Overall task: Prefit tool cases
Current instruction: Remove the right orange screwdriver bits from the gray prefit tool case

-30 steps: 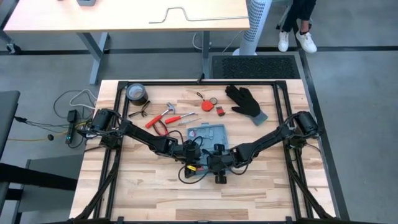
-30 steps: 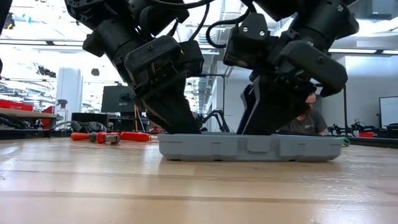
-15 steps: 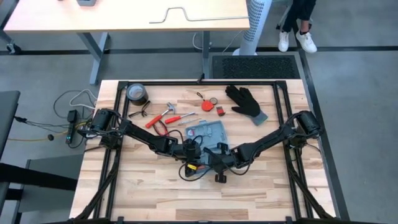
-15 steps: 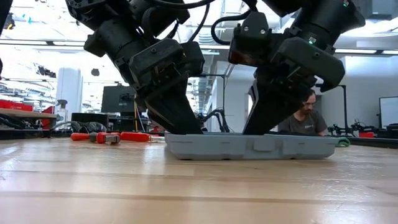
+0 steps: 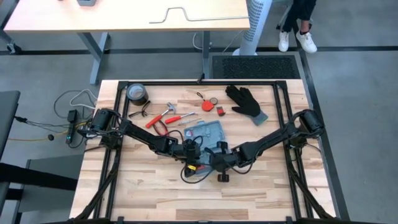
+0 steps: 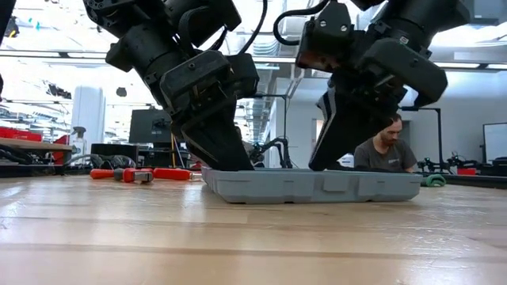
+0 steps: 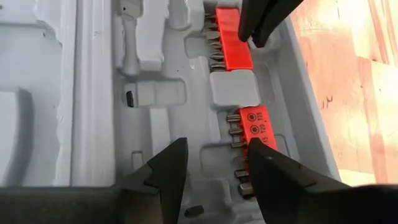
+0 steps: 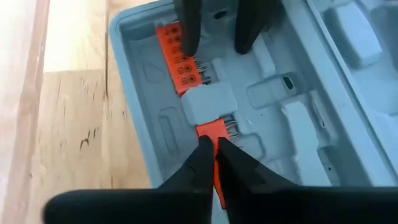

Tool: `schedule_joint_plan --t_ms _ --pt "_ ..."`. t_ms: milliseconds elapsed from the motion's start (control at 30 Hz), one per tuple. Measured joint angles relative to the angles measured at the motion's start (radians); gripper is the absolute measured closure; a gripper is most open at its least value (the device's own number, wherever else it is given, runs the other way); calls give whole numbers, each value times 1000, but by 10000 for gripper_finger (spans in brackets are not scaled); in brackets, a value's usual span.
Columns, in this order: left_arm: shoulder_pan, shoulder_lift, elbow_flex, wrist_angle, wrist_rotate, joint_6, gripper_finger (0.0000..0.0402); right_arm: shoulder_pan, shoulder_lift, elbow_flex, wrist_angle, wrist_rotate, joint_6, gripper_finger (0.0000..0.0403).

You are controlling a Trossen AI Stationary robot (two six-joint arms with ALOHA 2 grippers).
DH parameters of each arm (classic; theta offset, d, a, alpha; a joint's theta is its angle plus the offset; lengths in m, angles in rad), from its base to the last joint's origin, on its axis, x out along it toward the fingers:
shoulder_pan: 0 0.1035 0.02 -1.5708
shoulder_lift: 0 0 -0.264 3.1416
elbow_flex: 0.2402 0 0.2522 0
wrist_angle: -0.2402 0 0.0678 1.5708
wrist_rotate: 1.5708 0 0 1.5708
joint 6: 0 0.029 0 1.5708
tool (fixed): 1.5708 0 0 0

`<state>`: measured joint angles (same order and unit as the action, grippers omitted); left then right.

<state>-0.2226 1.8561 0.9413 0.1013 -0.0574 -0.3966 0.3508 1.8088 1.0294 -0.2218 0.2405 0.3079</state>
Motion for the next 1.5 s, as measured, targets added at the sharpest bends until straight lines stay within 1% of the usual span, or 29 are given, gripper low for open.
schedule_joint_plan --t_ms 167,367,433,500,600,767,867,1000,1100,1233,1433,1500 --pt "0 0 0 -2 0 1 243 -5 0 0 12 -10 -75 295" --pt "0 0 0 -4 0 2 243 -34 -2 -24 31 -37 -74 199" --pt "0 0 0 -4 0 3 243 -47 -2 -36 40 -63 -73 178" --pt "0 0 0 -4 0 10 243 -57 -2 -41 47 -84 -73 171" --pt "0 0 0 -5 -1 18 243 -60 14 -42 70 -88 -86 175" --pt "0 0 -1 -8 -1 29 243 -41 72 -38 129 -120 -93 198" --pt "-2 0 -1 -8 0 30 243 -30 109 -34 109 -107 -66 211" --pt "-2 0 -1 -8 0 30 243 -24 128 -29 70 -96 -12 230" --pt "-1 0 -1 -6 -1 33 243 -24 128 -29 60 -87 3 256" --pt "-1 0 -1 -10 -1 33 243 -25 127 -28 57 -82 59 309" --pt "-1 0 -1 -21 0 34 243 -24 131 17 10 -80 106 309" --pt "-1 0 0 -28 -1 35 243 -23 114 32 -8 -66 111 309"
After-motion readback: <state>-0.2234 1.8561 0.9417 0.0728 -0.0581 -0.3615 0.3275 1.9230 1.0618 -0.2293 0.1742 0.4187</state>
